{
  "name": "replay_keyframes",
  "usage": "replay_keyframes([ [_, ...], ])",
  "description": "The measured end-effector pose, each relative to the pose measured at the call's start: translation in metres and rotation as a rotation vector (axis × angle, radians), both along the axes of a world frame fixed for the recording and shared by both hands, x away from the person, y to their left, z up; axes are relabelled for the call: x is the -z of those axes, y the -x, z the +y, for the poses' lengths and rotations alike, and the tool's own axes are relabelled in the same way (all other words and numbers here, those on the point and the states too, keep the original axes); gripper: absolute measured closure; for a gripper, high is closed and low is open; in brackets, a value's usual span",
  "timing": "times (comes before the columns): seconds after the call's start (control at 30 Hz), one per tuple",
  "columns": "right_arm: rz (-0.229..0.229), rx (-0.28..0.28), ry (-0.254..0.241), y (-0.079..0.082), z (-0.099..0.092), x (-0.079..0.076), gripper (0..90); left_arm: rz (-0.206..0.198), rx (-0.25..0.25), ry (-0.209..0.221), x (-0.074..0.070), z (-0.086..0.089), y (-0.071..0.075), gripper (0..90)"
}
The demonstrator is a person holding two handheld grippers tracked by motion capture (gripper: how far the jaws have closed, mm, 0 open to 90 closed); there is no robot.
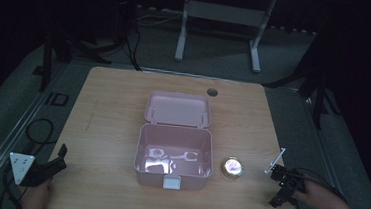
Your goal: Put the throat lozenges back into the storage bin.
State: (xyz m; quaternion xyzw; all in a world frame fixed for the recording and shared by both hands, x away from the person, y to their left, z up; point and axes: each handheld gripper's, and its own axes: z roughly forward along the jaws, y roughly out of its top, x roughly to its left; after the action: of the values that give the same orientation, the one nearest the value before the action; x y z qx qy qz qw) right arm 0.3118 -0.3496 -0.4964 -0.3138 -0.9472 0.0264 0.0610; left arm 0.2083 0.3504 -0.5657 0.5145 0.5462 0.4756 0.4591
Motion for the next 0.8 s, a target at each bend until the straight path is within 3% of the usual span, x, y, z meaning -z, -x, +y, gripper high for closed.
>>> replay_keyframes([
  [0.2,0.017,-0.028,0.016,-0.003,0.003,-0.007,13.7,0.000,0.001,0.000,0.000,0.000,0.000,2.4],
  [0.43,0.025,-0.020,0.031,-0.010,0.013,-0.009,13.2,0.001,0.002,0.003,0.000,0.000,0.000,2.5],
  [0.57,-0.012,-0.033,0.039,-0.015,0.024,-0.010,13.3,-0.003,0.004,0.005,0.000,0.000,0.000,2.4],
  [0.8,-0.023,-0.069,0.024,-0.026,0.046,-0.012,13.3,-0.002,0.006,0.004,0.000,0.000,0.000,2.5],
])
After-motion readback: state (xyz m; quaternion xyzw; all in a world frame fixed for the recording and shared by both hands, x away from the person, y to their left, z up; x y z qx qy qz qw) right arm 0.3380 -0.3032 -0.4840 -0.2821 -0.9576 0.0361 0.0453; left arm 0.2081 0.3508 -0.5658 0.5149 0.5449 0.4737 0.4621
